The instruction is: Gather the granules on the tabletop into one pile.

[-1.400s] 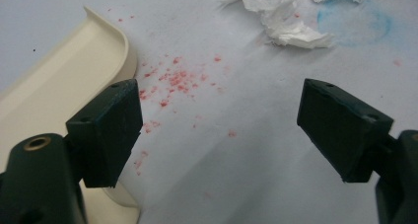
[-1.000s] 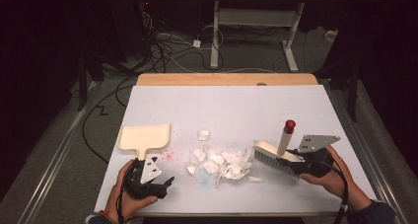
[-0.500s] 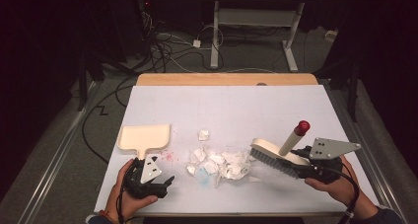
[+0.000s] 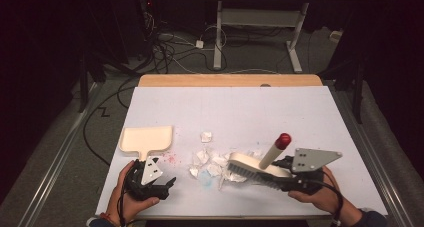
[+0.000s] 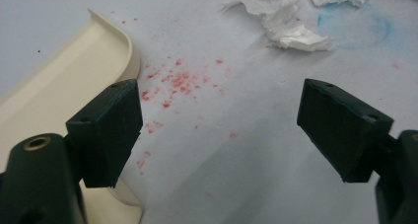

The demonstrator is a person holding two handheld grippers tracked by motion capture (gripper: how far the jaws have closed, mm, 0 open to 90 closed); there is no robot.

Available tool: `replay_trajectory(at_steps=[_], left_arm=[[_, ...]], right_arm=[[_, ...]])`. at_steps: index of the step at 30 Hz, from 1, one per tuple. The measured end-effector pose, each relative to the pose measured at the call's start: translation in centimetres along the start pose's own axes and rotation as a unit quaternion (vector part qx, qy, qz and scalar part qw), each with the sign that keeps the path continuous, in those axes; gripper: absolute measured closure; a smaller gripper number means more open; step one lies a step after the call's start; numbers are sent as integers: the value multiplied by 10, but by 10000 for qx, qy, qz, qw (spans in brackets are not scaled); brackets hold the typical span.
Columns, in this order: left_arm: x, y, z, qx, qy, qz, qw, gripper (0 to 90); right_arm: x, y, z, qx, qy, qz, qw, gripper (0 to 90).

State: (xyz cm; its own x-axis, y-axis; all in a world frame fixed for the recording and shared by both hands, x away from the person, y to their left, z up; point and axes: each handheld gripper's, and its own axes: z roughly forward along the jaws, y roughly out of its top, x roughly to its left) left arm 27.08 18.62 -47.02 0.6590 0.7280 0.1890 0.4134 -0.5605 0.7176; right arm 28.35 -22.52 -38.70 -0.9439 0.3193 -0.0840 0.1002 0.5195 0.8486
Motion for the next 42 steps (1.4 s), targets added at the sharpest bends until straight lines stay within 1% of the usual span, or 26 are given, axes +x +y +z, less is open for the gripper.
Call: replay_trajectory(at_steps=[2, 3, 4, 5, 6, 7, 8, 10, 11, 12, 14, 16, 19, 20, 22, 24, 25, 26, 27, 29, 31, 35, 38, 39, 40, 42], left_arm=[[2, 0, -1, -37, 52, 34, 10000, 166], [2, -1, -2, -21, 45, -39, 10000, 166], [4, -2, -3, -25, 62, -56, 10000, 166], [5, -2, -3, -42, 74, -96, 9999, 166], [5, -3, -4, -55, 76, -124, 9999, 166], [6, -3, -4, -58, 89, -125, 9999, 166], [6, -3, -4, -59, 98, -126, 9999, 166], [6, -3, -4, -64, 91, -122, 9999, 166], [6, -3, -4, -63, 86, -119, 9999, 166], [5, -3, -4, -65, 73, -118, 9999, 166], [5, -3, -4, -40, 71, -92, 9999, 166], [5, -4, -4, -51, 56, -100, 9999, 166], [5, -4, -4, -46, 56, -107, 9999, 166], [5, -4, -4, -42, 63, -99, 9999, 166], [5, -3, -4, -54, 62, -109, 9999, 166], [5, -3, -4, -49, 68, -102, 9999, 166], [6, -3, -4, -49, 68, -103, 9999, 166], [6, -2, -4, -46, 82, -97, 9999, 166], [6, -2, -4, -73, 78, -120, 9999, 166], [7, -3, -5, -85, 109, -147, 9998, 166], [9, -3, -6, -133, 130, -198, 9996, 166], [14, -5, -10, -186, 204, -304, 9992, 166], [17, -8, -13, -248, 279, -384, 9986, 166], [18, -9, -14, -275, 310, -409, 9983, 166], [20, -10, -15, -291, 342, -439, 9980, 166], [23, -12, -17, -367, 330, -535, 9973, 166]], right_arm=[[6, 0, 17, 109, 212, 6, 9997, 680], [9, 0, 25, 172, 300, -13, 9994, 680], [14, -1, 40, 293, 460, -81, 9985, 680], [14, -1, 40, 293, 460, -81, 9985, 680], [16, -2, 47, 350, 526, -100, 9980, 680], [18, -4, 60, 446, 648, -119, 9968, 680], [18, -4, 60, 446, 648, -119, 9968, 680], [19, -5, 71, 530, 704, -198, 9959, 679], [17, -6, 79, 553, 625, -271, 9961, 680], [17, -6, 79, 553, 625, -271, 9961, 680], [11, -7, 82, 500, 594, -171, 9968, 680], [5, -8, 81, 495, 396, -153, 9979, 680], [-4, -11, 78, 504, 201, -52, 9985, 679], [-6, -12, 77, 477, 174, -13, 9987, 679], [-8, -11, 76, 482, 30, -50, 9988, 680], [-9, -9, 74, 415, -48, -6, 9991, 680], [-10, -6, 73, 279, -33, 75, 9996, 680], [-10, -6, 73, 279, -33, 75, 9996, 680], [-8, 0, 73, 129, -28, 115, 9998, 680], [-8, 3, 75, 81, 28, 133, 9999, 680], [-4, 9, 80, -20, 31, 105, 9999, 680], [5, 19, 95, -137, 218, 201, 9995, 680], [13, 26, 110, -45, 264, 212, 9994, 680], [15, 28, 115, -16, 268, 164, 9995, 680], [18, 29, 121, 44, 245, 144, 9996, 680], [20, 29, 132, 143, 200, 163, 9996, 680]])
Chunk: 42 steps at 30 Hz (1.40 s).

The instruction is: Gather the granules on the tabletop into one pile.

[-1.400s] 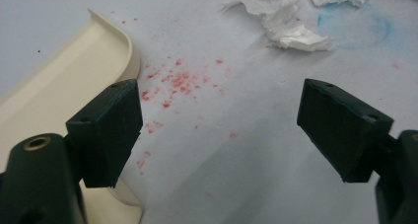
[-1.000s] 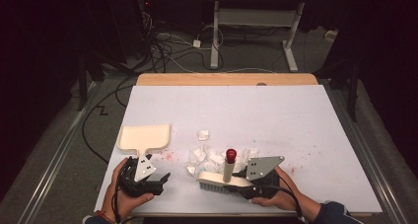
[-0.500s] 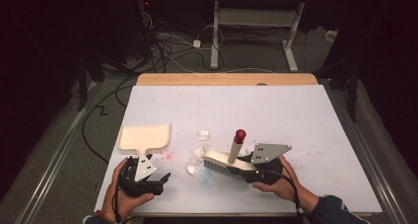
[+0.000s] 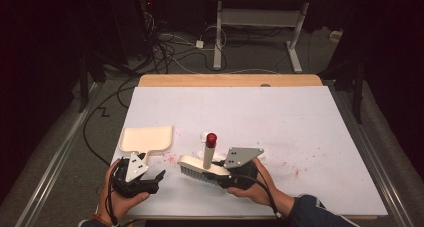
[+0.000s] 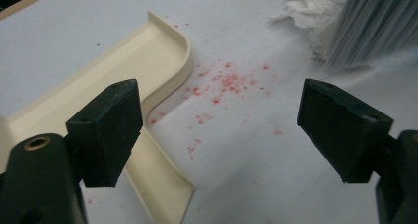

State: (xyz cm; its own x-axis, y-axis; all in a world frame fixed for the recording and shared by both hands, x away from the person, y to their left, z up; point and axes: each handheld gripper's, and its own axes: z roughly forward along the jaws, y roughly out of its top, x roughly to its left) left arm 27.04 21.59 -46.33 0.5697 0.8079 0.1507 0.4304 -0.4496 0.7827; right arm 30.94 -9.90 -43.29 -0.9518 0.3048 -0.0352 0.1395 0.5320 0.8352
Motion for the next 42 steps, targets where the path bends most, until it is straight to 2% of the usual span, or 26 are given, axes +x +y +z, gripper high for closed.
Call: replay_trajectory(at_steps=[3, 5, 8, 9, 12, 15, 19, 21, 25, 28, 32, 33, 34, 37, 39, 40, 41, 42], left_arm=[[2, -1, 0, -12, -39, -13, 10000, 166], [1, -1, 1, -4, -83, 2, 10000, 166], [-1, -1, 2, 34, -118, 60, 9999, 166], [-2, 0, 2, 38, -129, 81, 9999, 166], [-5, 1, 3, 59, -152, 154, 9997, 166], [-6, 2, 4, 62, -191, 204, 9996, 166], [-8, 3, 4, 53, -225, 234, 9995, 166], [-8, 3, 4, 52, -240, 240, 9994, 166], [-9, 3, 5, 29, -270, 228, 9994, 166], [-10, 4, 5, 47, -279, 245, 9993, 166], [-11, 4, 6, 70, -308, 264, 9992, 166], [-11, 4, 6, 76, -306, 273, 9991, 166], [-12, 4, 7, 77, -315, 273, 9991, 166], [-13, 4, 8, 116, -337, 301, 9989, 166], [-13, 4, 9, 133, -345, 305, 9989, 166], [-14, 4, 10, 150, -348, 312, 9988, 166], [-14, 4, 10, 167, -352, 325, 9987, 166], [-14, 4, 10, 169, -365, 329, 9986, 166]], right_arm=[[-1, -2, 12, 188, -98, 72, 9997, 680], [-4, -2, 12, 213, -239, 90, 9994, 680], [-12, -4, 7, 270, -476, 211, 9983, 680], [-15, -5, 5, 317, -549, 350, 9974, 680], [-20, -7, -4, 380, -739, 399, 9957, 680], [-23, -10, -15, 423, -781, 456, 9950, 680], [-24, -7, -30, 296, -803, 444, 9953, 680], [-25, -3, -38, 133, -672, 451, 9966, 680], [-31, 7, -51, -81, -826, 407, 9957, 680], [-40, 13, -59, -115, -905, 475, 9947, 680], [-55, 20, -64, -99, -1016, 371, 9941, 680], [-62, 23, -63, -48, -1106, 316, 9933, 679], [-62, 23, -63, -48, -1106, 316, 9933, 679], [-75, 27, -55, 47, -1119, 108, 9937, 680], [-83, 31, -46, 169, -1101, -206, 9936, 680], [-92, 35, -36, 285, -1127, -469, 9921, 679], [-92, 35, -36, 285, -1127, -469, 9921, 679], [-98, 36, -31, 302, -1012, -510, 9931, 679]])
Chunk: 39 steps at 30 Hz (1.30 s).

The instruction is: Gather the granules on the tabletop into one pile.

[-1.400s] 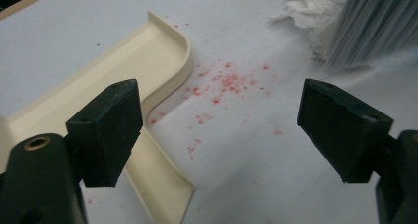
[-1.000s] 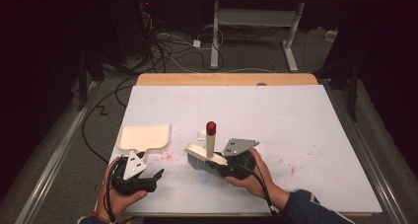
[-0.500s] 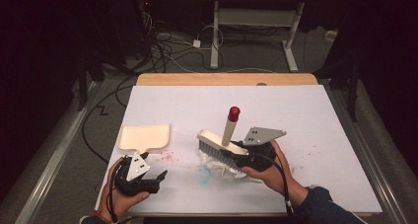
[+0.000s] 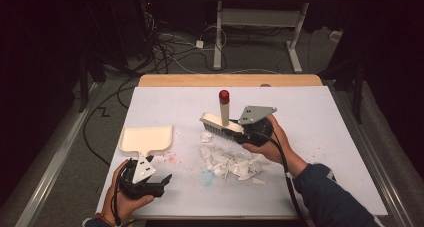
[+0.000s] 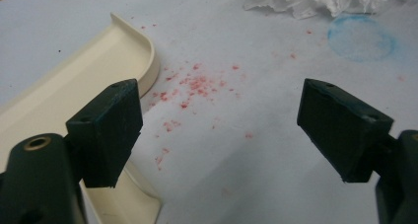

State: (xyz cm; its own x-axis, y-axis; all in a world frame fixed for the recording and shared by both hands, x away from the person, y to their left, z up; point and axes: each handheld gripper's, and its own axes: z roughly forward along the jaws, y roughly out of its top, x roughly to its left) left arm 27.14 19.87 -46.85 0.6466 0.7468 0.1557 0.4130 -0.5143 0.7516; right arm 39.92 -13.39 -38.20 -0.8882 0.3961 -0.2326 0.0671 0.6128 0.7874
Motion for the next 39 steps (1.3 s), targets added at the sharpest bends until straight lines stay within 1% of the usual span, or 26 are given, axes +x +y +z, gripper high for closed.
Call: replay_trajectory(at_steps=[2, 4, 6, 7, 9, 10, 12, 15, 17, 19, 21, 24, 26, 27, 31, 35, 37, 38, 39], left_arm=[[0, 0, 1, 18, -7, 1, 10000, 166], [0, -1, 2, 33, -27, -8, 10000, 166], [0, -1, 2, 42, -45, -20, 10000, 166], [0, -2, 2, 56, -52, -6, 10000, 166], [-1, -3, 2, 71, -71, -11, 9999, 166], [-1, -3, 2, 77, -74, -11, 9999, 166], [-2, -3, 2, 81, -82, 8, 9999, 166], [-3, -3, 2, 104, -85, 23, 9999, 166], [-4, -2, 3, 122, -96, 50, 9999, 166], [-5, -1, 3, 134, -108, 74, 9998, 166], [-6, 0, 5, 150, -125, 78, 9998, 166], [-7, 1, 6, 182, -159, 106, 9997, 166], [-9, 1, 7, 204, -169, 149, 9995, 166], [-9, 1, 7, 211, -180, 158, 9995, 166], [-11, 3, 8, 222, -170, 196, 9994, 166], [-11, 3, 10, 232, -157, 206, 9994, 166], [-11, 3, 10, 236, -163, 206, 9994, 166], [-11, 3, 10, 240, -163, 214, 9994, 166], [-11, 3, 10, 246, -161, 219, 9993, 166]], right_arm=[[-8, 1, 14, 39, 54, 1, 10000, 680], [-14, 1, 28, 173, 65, -22, 9998, 680], [-18, -1, 42, 218, 39, 22, 9998, 680], [-19, -3, 47, 254, 70, 54, 9996, 680], [-20, -6, 56, 334, 130, 92, 9993, 680], [-20, -8, 58, 395, 210, 86, 9990, 680], [-18, -12, 60, 445, 382, -45, 9983, 680], [-19, -18, 52, 457, 669, -174, 9966, 680], [-20, -23, 45, 485, 800, -266, 9953, 680], [-19, -28, 37, 447, 932, -334, 9941, 680], [-19, -34, 27, 446, 1002, -417, 9931, 679], [-16, -42, 13, 419, 1083, -452, 9922, 680], [-16, -47, 5, 411, 1040, -477, 9926, 680], [-16, -50, 1, 373, 1070, -463, 9925, 680], [-15, -55, -12, 233, 940, -424, 9944, 679], [-18, -58, -30, 28, 672, -206, 9975, 680], [-20, -61, -41, -20, 462, -103, 9989, 679], [-21, -62, -46, -48, 406, -58, 9991, 679], [-22, -64, -50, -51, 298, 34, 9995, 680]])
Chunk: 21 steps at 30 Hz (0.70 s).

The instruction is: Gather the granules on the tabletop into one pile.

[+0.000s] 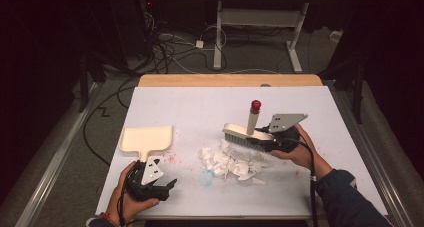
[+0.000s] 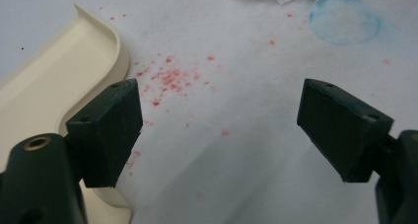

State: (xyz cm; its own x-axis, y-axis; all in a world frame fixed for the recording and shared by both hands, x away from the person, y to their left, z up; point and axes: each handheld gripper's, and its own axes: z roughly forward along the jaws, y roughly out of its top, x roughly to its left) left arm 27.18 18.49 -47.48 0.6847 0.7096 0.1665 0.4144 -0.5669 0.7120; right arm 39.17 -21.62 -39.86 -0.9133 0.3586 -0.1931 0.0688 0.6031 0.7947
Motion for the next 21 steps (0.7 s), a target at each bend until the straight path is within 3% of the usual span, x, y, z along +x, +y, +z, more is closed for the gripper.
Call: replay_trajectory(at_steps=[3, 5, 8, 11, 21], left_arm=[[-1, 0, 0, -4, -10, 1, 10000, 166], [-2, 0, 0, 0, -5, 38, 10000, 166], [-2, 1, 0, -6, -7, 58, 10000, 166], [-2, 1, 0, -5, -13, 71, 10000, 166], [-3, 1, -2, -30, -8, 95, 9999, 166]], right_arm=[[-1, -5, -14, 27, -351, 201, 9992, 679], [-2, -9, -23, 40, -603, 455, 9971, 679], [-1, -16, -36, 110, -904, 643, 9938, 680], [0, -25, -48, 103, -1032, 831, 9911, 680], [15, -50, -83, 307, -1263, 1101, 9854, 680]])
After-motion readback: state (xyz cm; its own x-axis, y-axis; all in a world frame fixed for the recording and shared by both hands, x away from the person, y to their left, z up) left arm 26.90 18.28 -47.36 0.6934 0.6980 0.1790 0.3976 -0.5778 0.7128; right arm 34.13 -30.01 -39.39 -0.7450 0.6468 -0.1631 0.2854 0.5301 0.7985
